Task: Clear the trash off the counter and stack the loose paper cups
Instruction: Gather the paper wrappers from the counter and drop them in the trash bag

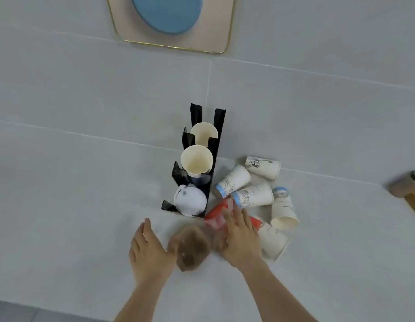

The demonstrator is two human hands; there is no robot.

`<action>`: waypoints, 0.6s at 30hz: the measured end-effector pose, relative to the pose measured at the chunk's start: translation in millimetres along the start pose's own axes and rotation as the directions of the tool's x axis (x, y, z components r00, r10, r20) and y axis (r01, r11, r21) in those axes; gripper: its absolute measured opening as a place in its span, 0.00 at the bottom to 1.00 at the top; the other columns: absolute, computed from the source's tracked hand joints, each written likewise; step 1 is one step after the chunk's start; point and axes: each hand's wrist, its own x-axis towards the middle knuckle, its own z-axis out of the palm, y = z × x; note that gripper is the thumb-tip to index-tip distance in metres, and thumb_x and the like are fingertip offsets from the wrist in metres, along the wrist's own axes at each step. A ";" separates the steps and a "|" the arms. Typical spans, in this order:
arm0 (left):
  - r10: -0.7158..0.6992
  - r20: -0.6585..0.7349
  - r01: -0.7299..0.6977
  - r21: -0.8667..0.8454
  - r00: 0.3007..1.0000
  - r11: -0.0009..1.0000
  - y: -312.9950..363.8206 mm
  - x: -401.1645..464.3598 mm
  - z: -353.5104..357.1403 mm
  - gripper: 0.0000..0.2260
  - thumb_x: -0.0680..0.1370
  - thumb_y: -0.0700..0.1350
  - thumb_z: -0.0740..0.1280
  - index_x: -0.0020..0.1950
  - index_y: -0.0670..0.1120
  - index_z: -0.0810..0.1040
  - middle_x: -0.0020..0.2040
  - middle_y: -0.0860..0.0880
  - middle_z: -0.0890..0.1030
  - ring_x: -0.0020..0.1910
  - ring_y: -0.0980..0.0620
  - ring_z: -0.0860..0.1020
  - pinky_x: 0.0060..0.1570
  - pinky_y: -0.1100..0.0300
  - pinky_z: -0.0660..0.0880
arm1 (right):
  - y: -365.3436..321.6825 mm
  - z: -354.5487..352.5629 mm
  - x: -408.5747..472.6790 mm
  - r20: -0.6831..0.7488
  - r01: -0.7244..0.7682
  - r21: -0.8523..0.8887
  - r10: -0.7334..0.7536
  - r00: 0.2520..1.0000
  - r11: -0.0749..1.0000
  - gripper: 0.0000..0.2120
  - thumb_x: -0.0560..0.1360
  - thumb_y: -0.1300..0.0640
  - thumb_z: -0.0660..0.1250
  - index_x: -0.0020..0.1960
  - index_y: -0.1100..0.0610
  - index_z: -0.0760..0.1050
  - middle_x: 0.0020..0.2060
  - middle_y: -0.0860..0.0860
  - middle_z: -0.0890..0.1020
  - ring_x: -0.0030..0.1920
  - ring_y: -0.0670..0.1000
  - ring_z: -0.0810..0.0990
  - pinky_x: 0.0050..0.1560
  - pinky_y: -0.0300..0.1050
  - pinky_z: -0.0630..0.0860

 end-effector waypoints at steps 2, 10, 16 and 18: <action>-0.109 0.163 0.123 -0.078 0.981 0.989 -3.2 5.8 7.1 0.39 0.75 0.61 0.67 0.80 0.46 0.57 0.75 0.43 0.66 0.72 0.41 0.67 0.67 0.44 0.70 | -2.9 7.9 6.9 0.079 -0.045 0.022 0.044 0.996 0.999 0.40 0.77 0.44 0.64 0.83 0.48 0.49 0.83 0.55 0.52 0.82 0.61 0.52 0.78 0.60 0.61; -0.217 0.383 0.268 -0.084 0.898 0.960 -14.4 17.0 22.7 0.12 0.77 0.52 0.65 0.58 0.50 0.74 0.49 0.49 0.82 0.49 0.42 0.81 0.48 0.51 0.78 | -8.4 23.6 16.6 0.102 -0.160 -0.010 0.160 0.982 0.987 0.40 0.71 0.37 0.70 0.78 0.48 0.60 0.66 0.53 0.74 0.69 0.60 0.69 0.71 0.57 0.68; -0.242 0.305 0.291 -0.127 0.921 0.948 -23.5 19.4 20.6 0.05 0.79 0.46 0.63 0.53 0.48 0.74 0.42 0.50 0.79 0.45 0.40 0.81 0.48 0.49 0.79 | -1.0 19.1 16.0 0.143 -0.162 0.113 0.146 0.979 0.980 0.27 0.74 0.57 0.67 0.72 0.48 0.70 0.55 0.55 0.77 0.61 0.60 0.74 0.57 0.54 0.76; -0.261 0.286 0.307 -0.127 0.922 0.943 -24.4 16.7 17.0 0.04 0.79 0.45 0.63 0.52 0.48 0.74 0.38 0.51 0.77 0.43 0.40 0.80 0.48 0.49 0.79 | -0.5 19.8 13.1 0.157 -0.184 0.110 0.165 0.974 0.977 0.27 0.73 0.62 0.65 0.70 0.48 0.72 0.54 0.55 0.78 0.61 0.60 0.74 0.55 0.53 0.77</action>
